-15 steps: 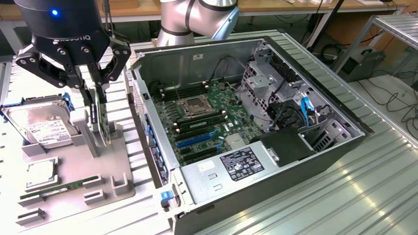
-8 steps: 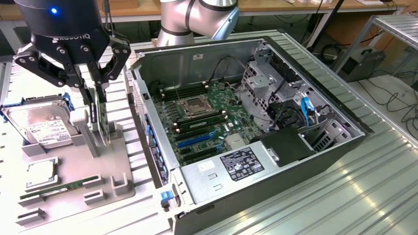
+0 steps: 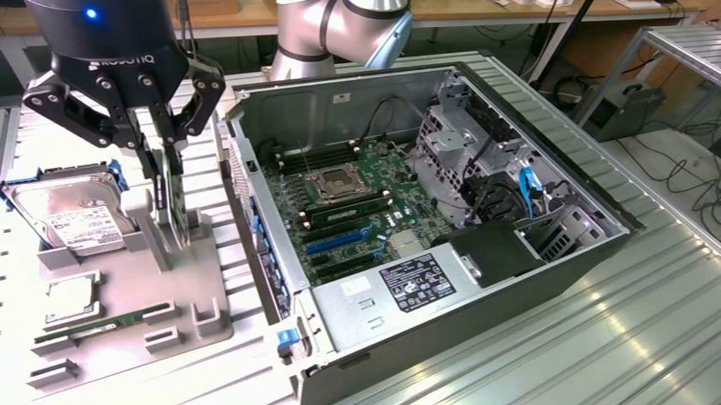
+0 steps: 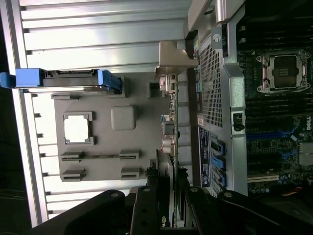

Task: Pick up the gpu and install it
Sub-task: 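Pick up the gpu and move the gpu toward the slot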

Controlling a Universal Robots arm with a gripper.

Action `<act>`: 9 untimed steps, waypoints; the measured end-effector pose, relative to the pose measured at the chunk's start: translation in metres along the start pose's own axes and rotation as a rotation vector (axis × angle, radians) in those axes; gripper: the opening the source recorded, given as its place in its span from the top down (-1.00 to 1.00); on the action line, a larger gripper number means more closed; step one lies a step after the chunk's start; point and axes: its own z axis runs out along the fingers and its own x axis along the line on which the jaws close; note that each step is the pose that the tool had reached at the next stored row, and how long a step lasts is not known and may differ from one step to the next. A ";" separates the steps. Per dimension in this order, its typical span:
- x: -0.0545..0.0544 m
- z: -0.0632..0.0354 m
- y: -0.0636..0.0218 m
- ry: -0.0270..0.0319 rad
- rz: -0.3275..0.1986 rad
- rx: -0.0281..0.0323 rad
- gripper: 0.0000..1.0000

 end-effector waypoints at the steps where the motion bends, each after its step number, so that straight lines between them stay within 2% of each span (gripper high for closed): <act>1: 0.000 -0.0003 0.0000 0.0000 0.000 0.0000 0.48; 9: 0.000 -0.0031 0.0000 0.0001 0.000 0.0001 0.48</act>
